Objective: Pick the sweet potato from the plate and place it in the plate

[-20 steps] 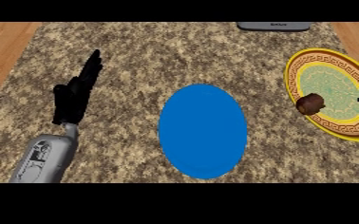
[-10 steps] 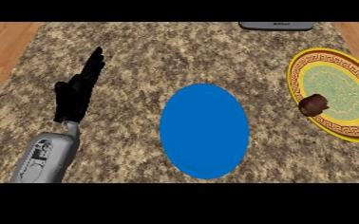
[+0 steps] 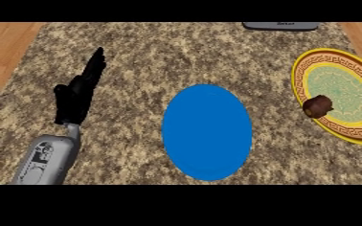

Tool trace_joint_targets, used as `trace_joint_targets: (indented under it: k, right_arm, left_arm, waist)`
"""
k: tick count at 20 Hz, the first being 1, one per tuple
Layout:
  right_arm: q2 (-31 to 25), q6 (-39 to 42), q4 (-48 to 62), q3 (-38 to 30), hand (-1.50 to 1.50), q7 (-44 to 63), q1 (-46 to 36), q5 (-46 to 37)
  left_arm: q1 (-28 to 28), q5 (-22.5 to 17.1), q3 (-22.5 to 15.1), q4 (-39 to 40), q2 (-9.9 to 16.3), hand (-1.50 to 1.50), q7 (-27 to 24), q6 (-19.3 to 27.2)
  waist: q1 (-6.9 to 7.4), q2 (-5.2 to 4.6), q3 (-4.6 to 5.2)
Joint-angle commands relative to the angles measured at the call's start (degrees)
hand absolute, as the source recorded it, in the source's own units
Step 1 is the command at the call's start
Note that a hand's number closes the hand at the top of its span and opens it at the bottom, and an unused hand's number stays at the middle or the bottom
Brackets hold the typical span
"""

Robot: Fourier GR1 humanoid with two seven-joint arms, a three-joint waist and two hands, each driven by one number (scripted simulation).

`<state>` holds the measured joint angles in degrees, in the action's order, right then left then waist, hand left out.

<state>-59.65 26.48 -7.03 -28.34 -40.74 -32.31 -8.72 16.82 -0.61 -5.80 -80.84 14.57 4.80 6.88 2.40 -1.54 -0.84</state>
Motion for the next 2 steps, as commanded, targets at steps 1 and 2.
trace_joint_targets:
  k: [1, 2]
  right_arm:
    - [-0.35, 5.18, -0.01, -0.11, -1.5, -3.83, 2.12, 0.11]
    - [-0.41, 5.55, -0.22, -0.58, -1.5, -3.77, 1.76, 0.63]
  left_arm:
    - [-0.15, 0.46, -0.4, 0.0, 0.04, 0.0, -0.35, -0.25]
    - [0.91, 0.17, 0.48, 0.97, 0.36, 0.0, 0.36, -0.13]
  waist:
    - [0.09, -0.14, -0.11]
    - [-0.17, -0.24, -0.12]
